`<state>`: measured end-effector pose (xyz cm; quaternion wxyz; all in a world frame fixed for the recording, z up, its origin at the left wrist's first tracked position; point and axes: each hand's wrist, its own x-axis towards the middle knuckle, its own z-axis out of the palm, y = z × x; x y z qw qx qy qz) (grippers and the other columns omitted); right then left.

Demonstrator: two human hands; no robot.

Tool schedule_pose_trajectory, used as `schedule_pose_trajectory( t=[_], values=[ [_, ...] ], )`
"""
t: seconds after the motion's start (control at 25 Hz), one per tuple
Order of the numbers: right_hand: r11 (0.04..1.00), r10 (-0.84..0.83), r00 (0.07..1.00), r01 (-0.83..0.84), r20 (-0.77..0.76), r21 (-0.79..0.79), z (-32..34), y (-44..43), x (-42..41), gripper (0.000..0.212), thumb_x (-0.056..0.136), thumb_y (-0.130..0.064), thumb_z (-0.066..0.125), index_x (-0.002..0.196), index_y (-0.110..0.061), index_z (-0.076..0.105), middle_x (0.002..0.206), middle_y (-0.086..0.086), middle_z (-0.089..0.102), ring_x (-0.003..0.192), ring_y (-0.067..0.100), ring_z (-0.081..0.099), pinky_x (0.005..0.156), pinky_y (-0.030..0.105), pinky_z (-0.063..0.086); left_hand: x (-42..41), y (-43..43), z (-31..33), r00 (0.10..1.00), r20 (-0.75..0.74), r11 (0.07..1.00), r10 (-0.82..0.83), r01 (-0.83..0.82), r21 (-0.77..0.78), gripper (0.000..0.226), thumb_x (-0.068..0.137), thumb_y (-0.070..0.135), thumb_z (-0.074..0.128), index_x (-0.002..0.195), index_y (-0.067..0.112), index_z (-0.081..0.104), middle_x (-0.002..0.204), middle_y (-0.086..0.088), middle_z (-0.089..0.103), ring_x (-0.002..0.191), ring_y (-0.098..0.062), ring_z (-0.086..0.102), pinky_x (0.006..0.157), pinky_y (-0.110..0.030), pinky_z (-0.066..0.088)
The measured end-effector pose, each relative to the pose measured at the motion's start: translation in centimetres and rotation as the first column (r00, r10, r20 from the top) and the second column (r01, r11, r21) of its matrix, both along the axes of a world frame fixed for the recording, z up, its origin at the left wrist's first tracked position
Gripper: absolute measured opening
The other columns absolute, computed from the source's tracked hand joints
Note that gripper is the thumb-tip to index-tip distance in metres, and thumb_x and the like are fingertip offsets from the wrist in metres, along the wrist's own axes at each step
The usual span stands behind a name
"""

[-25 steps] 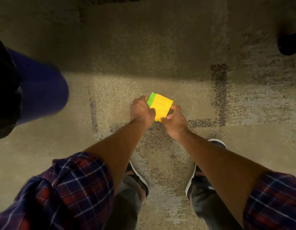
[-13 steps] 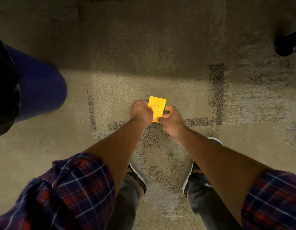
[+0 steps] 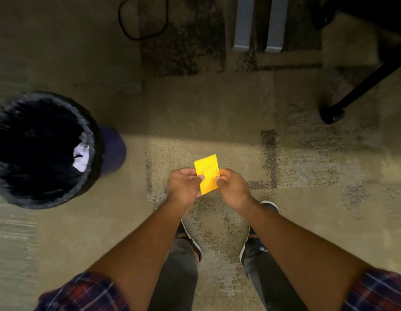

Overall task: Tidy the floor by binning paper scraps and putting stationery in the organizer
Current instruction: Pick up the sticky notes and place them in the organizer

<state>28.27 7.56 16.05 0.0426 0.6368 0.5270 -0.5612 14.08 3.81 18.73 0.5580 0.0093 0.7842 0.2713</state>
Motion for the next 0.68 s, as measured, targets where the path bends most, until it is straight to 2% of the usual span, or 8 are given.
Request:
schedule_pose_trajectory(
  t=[0.04, 0.12, 0.2, 0.28, 0.4, 0.48, 0.56, 0.68],
  values=[
    [0.999, 0.001, 1.0, -0.001, -0.004, 0.049, 2.5, 0.4, -0.4, 0.024, 0.102, -0.013, 0.055, 0.12, -0.007, 0.07, 0.111, 0.014, 0.076, 0.099, 0.031, 0.069, 0.075, 0.031, 0.046, -0.5, 0.4, 2.6, 0.999, 0.019, 0.999, 0.035, -0.036, 0.022, 0.007, 0.094, -0.002, 0.071, 0.098, 0.004, 0.069, 0.107, -0.024, 0.075, 0.09, -0.037, 0.074, 0.086, -0.062, 0.063],
    [0.993, -0.035, 0.999, 0.037, -0.023, 0.114, 7.4, 1.3, -1.3, 0.023, 0.101, -0.013, 0.058, 0.12, -0.009, 0.069, 0.108, 0.01, 0.076, 0.099, 0.026, 0.069, 0.073, 0.026, 0.042, -1.4, 1.2, 7.8, 0.996, 0.047, 0.994, 0.081, -0.084, 0.069, 0.015, 0.094, -0.003, 0.07, 0.088, 0.011, 0.068, 0.097, -0.02, 0.075, 0.081, -0.03, 0.072, 0.072, -0.047, 0.066],
    [0.984, -0.062, 0.997, 0.068, -0.042, 0.165, 12.6, 2.4, -2.1, 0.021, 0.1, -0.014, 0.061, 0.119, -0.011, 0.07, 0.1, 0.004, 0.074, 0.092, 0.02, 0.068, 0.07, 0.019, 0.04, -2.5, 1.9, 13.1, 0.995, 0.051, 0.989, 0.091, -0.096, 0.112, 0.016, 0.094, -0.001, 0.071, 0.087, 0.014, 0.069, 0.09, -0.014, 0.077, 0.075, -0.026, 0.073, 0.06, -0.033, 0.065],
    [0.974, -0.049, 0.997, 0.062, -0.067, 0.218, 18.1, 3.9, -3.1, 0.014, 0.098, -0.013, 0.064, 0.11, -0.013, 0.071, 0.088, -0.003, 0.07, 0.081, 0.015, 0.064, 0.065, 0.017, 0.04, -4.1, 2.8, 18.9, 0.993, 0.061, 0.982, 0.101, -0.109, 0.155, 0.013, 0.093, 0.0, 0.071, 0.089, 0.012, 0.07, 0.089, -0.012, 0.078, 0.073, -0.024, 0.074, 0.06, -0.033, 0.064],
    [0.959, -0.017, 0.992, 0.053, -0.128, 0.278, 26.3, 6.4, -5.0, 0.009, 0.092, -0.009, 0.068, 0.097, -0.015, 0.073, 0.079, -0.009, 0.069, 0.069, -0.002, 0.062, 0.069, 0.025, 0.047, -6.7, 4.2, 27.3, 0.993, 0.064, 0.968, 0.1, -0.112, 0.226, 0.007, 0.094, -0.001, 0.069, 0.099, 0.002, 0.073, 0.093, -0.016, 0.08, 0.072, -0.023, 0.075, 0.056, -0.03, 0.064],
    [0.938, -0.002, 0.99, 0.052, -0.144, 0.341, 32.3, 8.2, -6.4, 0.009, 0.089, -0.011, 0.071, 0.093, -0.018, 0.074, 0.078, -0.011, 0.07, 0.068, -0.006, 0.062, 0.069, 0.027, 0.051, -8.7, 5.2, 33.1, 0.994, 0.066, 0.955, 0.082, -0.097, 0.279, 0.013, 0.096, -0.001, 0.067, 0.107, -0.004, 0.073, 0.101, -0.021, 0.081, 0.078, -0.028, 0.075, 0.061, -0.032, 0.066],
    [0.907, 0.034, 0.989, 0.03, -0.145, 0.42, 37.5, 9.5, -7.6, 0.009, 0.089, -0.015, 0.072, 0.094, -0.021, 0.077, 0.079, -0.011, 0.072, 0.07, -0.003, 0.063, 0.071, 0.027, 0.052, -10.3, 6.0, 38.0, 0.996, 0.076, 0.939, 0.041, -0.064, 0.339, 0.016, 0.097, 0.0, 0.066, 0.11, -0.005, 0.074, 0.103, -0.024, 0.081, 0.085, -0.033, 0.077, 0.069, -0.039, 0.066],
    [0.86, 0.068, 0.988, 0.013, -0.14, 0.51, 44.6, 10.5, -9.1, 0.015, 0.091, -0.021, 0.07, 0.103, -0.026, 0.078, 0.081, -0.016, 0.071, 0.076, -0.003, 0.065, 0.067, 0.019, 0.051, -12.6, 7.3, 44.9, 0.999, 0.045, 0.908, -0.021, 0.0, 0.418, 0.016, 0.097, 0.001, 0.066, 0.109, -0.002, 0.076, 0.102, -0.024, 0.081, 0.093, -0.038, 0.078, 0.077, -0.046, 0.066]
  ],
)
